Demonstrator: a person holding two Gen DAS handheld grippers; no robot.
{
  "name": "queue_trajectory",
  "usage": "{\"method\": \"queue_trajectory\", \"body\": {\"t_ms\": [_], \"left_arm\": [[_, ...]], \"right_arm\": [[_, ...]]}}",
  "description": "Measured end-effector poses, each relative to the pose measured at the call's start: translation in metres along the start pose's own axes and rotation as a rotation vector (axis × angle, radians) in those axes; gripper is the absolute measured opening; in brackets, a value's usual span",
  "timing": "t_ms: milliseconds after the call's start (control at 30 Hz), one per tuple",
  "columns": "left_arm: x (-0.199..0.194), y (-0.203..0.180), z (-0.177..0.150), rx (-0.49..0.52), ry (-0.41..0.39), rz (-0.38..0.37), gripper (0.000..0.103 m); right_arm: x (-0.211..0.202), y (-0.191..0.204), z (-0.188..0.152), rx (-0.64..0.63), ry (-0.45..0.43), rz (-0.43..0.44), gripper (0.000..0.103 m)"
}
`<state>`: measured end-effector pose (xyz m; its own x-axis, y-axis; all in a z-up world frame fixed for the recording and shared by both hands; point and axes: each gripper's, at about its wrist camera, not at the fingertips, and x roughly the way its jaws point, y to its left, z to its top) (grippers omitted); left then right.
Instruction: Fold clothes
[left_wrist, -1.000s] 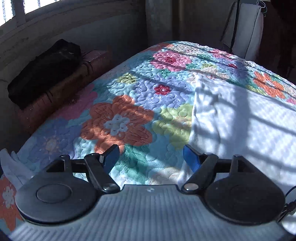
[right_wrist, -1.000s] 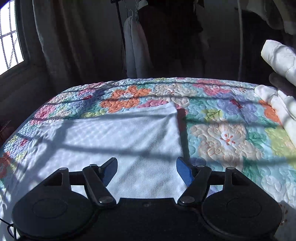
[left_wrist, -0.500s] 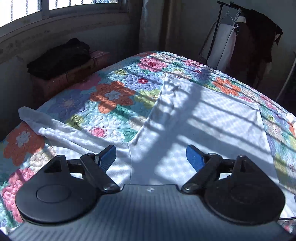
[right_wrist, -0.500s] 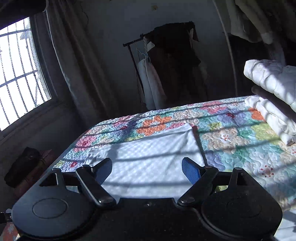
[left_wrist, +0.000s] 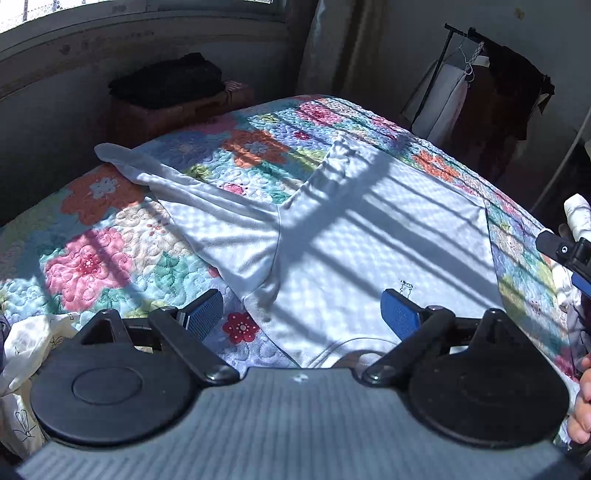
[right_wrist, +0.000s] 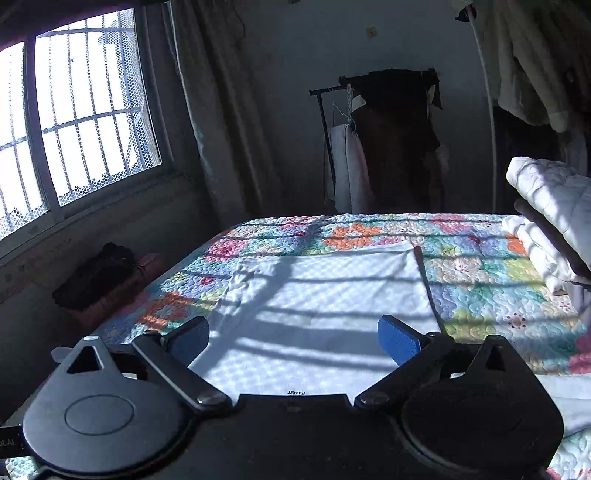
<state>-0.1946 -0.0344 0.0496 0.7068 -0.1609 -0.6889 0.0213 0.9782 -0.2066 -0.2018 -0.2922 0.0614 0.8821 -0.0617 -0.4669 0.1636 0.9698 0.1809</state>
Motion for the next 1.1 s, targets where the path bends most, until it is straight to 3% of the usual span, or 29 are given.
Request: {"method": "queue_trajectory", "body": {"t_ms": [100,167,300,400,533,667,1100], "left_arm": [[-0.009,-0.004,-0.016,0.048,-0.001,0.015,0.093],[-0.015,-0.007,-0.027,0.080,-0.002,0.026,0.093],[-0.017,-0.020,-0.044,0.090,0.020,-0.051,0.093],[-0.010,-0.039,-0.054,0.146,0.043,-0.065,0.093],[0.001,-0.061,-0.069,0.217,0.080,-0.078,0.093],[0.000,-0.070,-0.078,0.230,0.103,-0.114,0.093],[0.002,-0.074,-0.085,0.242,0.144,-0.109,0.093]], "right_arm": [[-0.012,-0.005,-0.010,-0.016,-0.028,0.061,0.100],[-0.005,-0.007,-0.020,-0.017,0.063,0.034,0.100],[-0.024,-0.019,-0.036,-0.035,0.260,-0.029,0.094],[-0.057,-0.042,-0.047,-0.021,0.277,-0.088,0.094],[-0.076,-0.049,-0.059,-0.099,0.250,-0.190,0.094],[-0.079,-0.043,-0.059,-0.135,0.265,-0.167,0.094],[-0.069,-0.013,-0.064,-0.143,0.321,-0.122,0.094]]}}
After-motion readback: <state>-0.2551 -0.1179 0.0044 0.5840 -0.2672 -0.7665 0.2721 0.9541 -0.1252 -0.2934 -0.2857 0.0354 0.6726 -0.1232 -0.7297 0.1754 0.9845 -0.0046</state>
